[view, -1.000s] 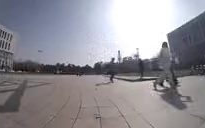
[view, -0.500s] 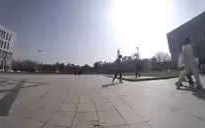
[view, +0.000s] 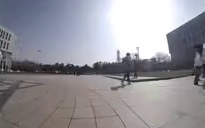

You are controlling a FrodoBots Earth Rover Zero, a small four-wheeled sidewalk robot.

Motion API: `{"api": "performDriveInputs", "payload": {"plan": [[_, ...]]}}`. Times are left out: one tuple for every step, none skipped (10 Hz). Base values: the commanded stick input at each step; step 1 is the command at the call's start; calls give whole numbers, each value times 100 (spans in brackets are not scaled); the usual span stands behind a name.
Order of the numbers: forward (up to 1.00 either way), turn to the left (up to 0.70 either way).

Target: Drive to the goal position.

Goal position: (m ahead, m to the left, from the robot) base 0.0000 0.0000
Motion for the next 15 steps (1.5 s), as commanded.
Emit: {"api": "performDriveInputs", "payload": {"plan": [[50, 0], [47, 0], [33, 0], [19, 0], [5, 0], [0, 0], [0, 0], [0, 0], [0, 0], [0, 0], [0, 0], [0, 0], [0, 0], [0, 0], [0, 8]]}}
